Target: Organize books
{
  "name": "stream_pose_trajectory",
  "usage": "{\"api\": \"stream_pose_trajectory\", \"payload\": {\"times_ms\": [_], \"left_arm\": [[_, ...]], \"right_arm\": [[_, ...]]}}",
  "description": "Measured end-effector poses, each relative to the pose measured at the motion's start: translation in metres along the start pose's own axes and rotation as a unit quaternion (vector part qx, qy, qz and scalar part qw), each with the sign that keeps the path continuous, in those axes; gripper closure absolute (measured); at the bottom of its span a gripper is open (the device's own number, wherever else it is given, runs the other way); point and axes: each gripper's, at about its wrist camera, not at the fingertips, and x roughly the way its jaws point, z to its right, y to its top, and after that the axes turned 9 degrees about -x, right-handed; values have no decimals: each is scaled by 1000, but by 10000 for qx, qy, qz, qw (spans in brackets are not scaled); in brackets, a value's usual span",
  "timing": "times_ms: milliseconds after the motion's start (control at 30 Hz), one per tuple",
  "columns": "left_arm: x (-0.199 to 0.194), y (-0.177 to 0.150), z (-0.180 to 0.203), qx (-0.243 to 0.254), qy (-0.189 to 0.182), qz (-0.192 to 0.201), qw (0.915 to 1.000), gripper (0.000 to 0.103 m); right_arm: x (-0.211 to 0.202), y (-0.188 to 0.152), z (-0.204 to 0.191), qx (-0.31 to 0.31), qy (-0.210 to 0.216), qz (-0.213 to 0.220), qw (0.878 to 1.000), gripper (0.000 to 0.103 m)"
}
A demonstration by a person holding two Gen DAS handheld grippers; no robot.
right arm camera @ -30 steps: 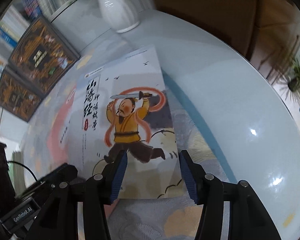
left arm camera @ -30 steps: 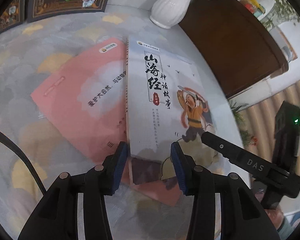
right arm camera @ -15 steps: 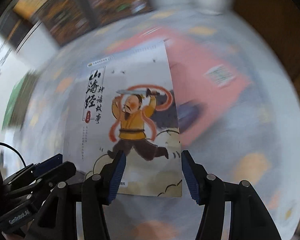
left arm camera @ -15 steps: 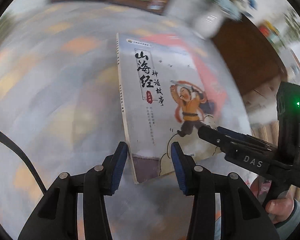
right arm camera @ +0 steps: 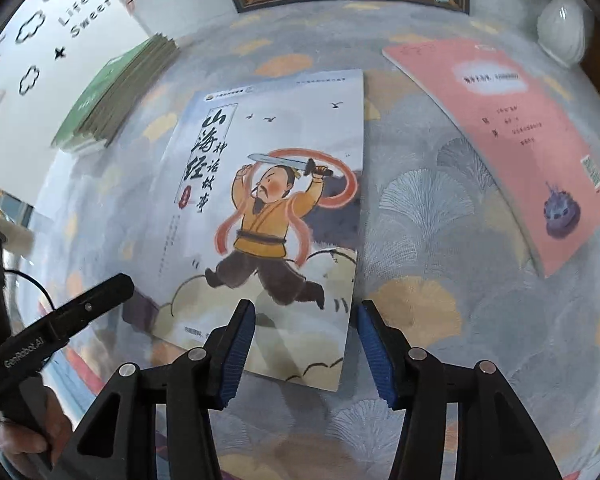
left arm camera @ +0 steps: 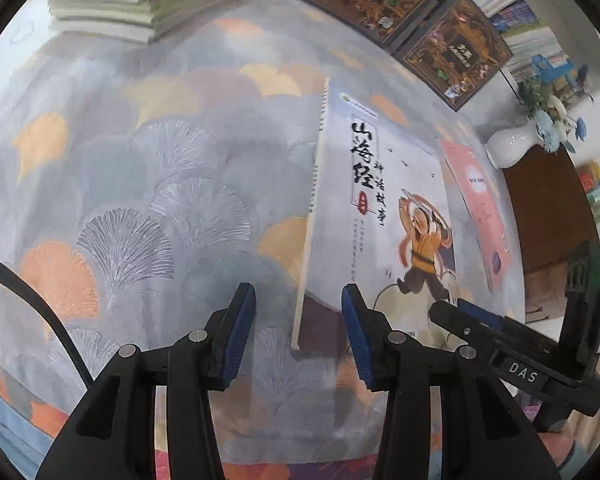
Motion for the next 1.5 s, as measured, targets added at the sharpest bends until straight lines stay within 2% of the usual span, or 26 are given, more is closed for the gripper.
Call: {"api": "stream_pose_trajectory", "payload": {"times_ms": [100, 200, 267, 367, 467, 533, 633, 667, 700, 900, 1000, 1033, 1100, 1200, 1233, 1300, 1333, 1367, 1500], "left_arm": [[2, -6, 6, 123, -45, -7, 9999, 61], [3, -5, 12, 95, -242, -37, 9997, 57], [-4, -4, 12, -12, -687, -76, 9976, 57], [-27, -7, 16, -56, -1530, 29, 9882, 57], [-30, -4, 16, -252, -2074, -62, 9779, 57], [-24, -1, 7, -490, -2018, -74, 9782, 57], [-9, 1, 1, -479, -1441, -62, 9884, 73], [-3, -1, 0, -462, -1365, -109, 9895, 81], [1, -2, -1, -471, -1338, -164, 9898, 84], [16, -10, 10, -601, -1590, -284, 9850, 85], [25, -12, 13, -678, -1646, -351, 9834, 85], [30, -10, 8, -906, -1673, -373, 9810, 85], [34, -6, -4, -1360, -1919, -401, 9711, 85], [29, -1, -1, -1466, -2140, -434, 9648, 85], [29, 1, 0, -1573, -2299, -543, 9589, 85], [34, 2, -4, -2113, -2790, -850, 9329, 85], [37, 2, -5, -2435, -3008, -969, 9170, 85], [36, 3, -5, -2555, -3136, -986, 9092, 85], [31, 8, 3, -2602, -3205, -1046, 9048, 85]], "right_arm": [[-3, -4, -6, -82, 24, 48, 10000, 59], [-7, -8, 3, 117, 204, 129, 9996, 62], [-9, -12, 15, 377, 199, 169, 9989, 62], [-10, -14, 24, 577, 366, 212, 9974, 62], [-12, -18, 28, 652, 378, 229, 9969, 62], [-11, -16, 25, 661, 359, 234, 9969, 62], [-11, -17, 26, 784, 366, 258, 9959, 62], [-10, -16, 24, 808, 361, 256, 9957, 62], [-9, -15, 24, 809, 345, 251, 9958, 62], [-10, -15, 20, 732, 232, 267, 9967, 62], [-9, -14, 23, 784, 405, 257, 9958, 57], [-9, -15, 26, 837, 532, 244, 9948, 56], [-12, -17, 36, 1004, 772, 156, 9918, 56], [-16, -23, 54, 1301, 1083, 87, 9855, 56], [-16, -27, 60, 1429, 1273, 72, 9815, 55], [-14, -33, 72, 1771, 1708, 24, 9693, 54], [-13, -37, 80, 2006, 1971, 49, 9596, 51], [-13, -41, 86, 2199, 2158, 76, 9513, 51], [-8, -51, 107, 2775, 2811, 127, 9186, 49]]}}
